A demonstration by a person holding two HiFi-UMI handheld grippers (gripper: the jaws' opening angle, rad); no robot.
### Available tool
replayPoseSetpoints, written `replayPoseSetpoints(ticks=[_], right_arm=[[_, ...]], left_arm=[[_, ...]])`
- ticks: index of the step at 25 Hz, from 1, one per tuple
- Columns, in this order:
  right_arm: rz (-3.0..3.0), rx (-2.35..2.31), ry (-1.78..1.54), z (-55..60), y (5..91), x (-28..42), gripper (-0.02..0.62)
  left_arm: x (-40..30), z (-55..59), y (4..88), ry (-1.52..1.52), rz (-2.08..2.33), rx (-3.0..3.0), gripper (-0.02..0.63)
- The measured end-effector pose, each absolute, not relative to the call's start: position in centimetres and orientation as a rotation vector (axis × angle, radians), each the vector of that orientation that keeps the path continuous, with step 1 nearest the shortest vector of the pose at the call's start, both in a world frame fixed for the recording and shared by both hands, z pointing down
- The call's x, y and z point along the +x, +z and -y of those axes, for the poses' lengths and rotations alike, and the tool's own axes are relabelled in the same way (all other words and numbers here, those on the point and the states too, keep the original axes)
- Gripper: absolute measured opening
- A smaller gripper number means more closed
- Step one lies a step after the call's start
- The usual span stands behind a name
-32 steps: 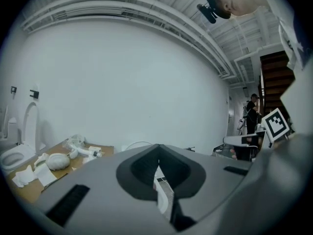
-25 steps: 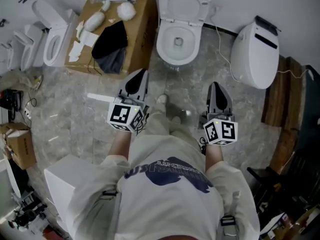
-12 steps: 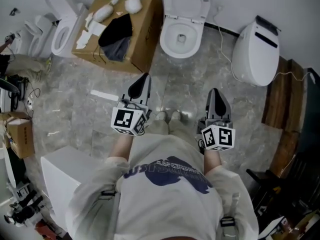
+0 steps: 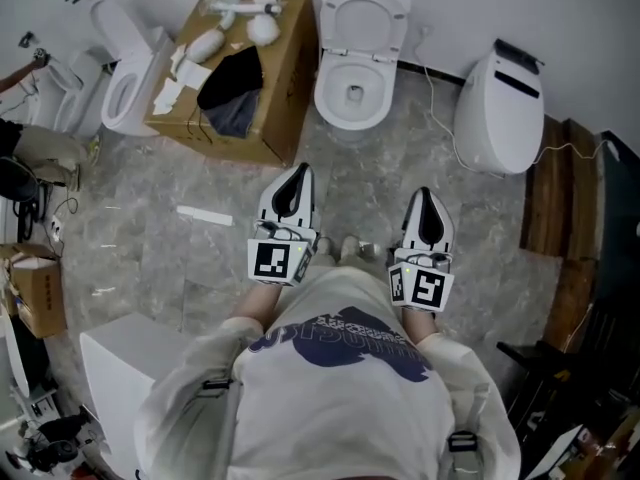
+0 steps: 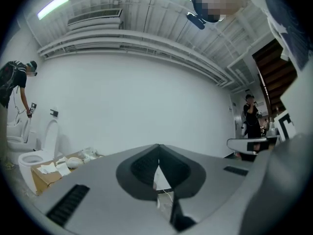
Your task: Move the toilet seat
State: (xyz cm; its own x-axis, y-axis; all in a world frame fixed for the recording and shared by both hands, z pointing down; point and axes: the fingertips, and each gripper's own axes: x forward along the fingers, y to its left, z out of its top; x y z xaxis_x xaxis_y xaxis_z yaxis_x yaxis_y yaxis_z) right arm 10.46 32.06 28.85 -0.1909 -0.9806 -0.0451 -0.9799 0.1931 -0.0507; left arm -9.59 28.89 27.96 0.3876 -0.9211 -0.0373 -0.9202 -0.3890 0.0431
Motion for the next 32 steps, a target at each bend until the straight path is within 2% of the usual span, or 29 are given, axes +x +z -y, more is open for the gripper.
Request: replayPoseSetpoints(ticks=[8, 32], right_arm=[[-2.368, -1.991, 0.121, -32.2, 27.9, 8.7, 0.009], [-2.436, -2.003, 0.211, -31.4, 26.3, 6.5, 0.008]], left_arm=[[-9.3, -29.2, 26.1, -0.132, 1.758, 2.684, 0.0], [-8.4, -29.0, 26.2, -0.082, 1.709, 2.725, -0.003]])
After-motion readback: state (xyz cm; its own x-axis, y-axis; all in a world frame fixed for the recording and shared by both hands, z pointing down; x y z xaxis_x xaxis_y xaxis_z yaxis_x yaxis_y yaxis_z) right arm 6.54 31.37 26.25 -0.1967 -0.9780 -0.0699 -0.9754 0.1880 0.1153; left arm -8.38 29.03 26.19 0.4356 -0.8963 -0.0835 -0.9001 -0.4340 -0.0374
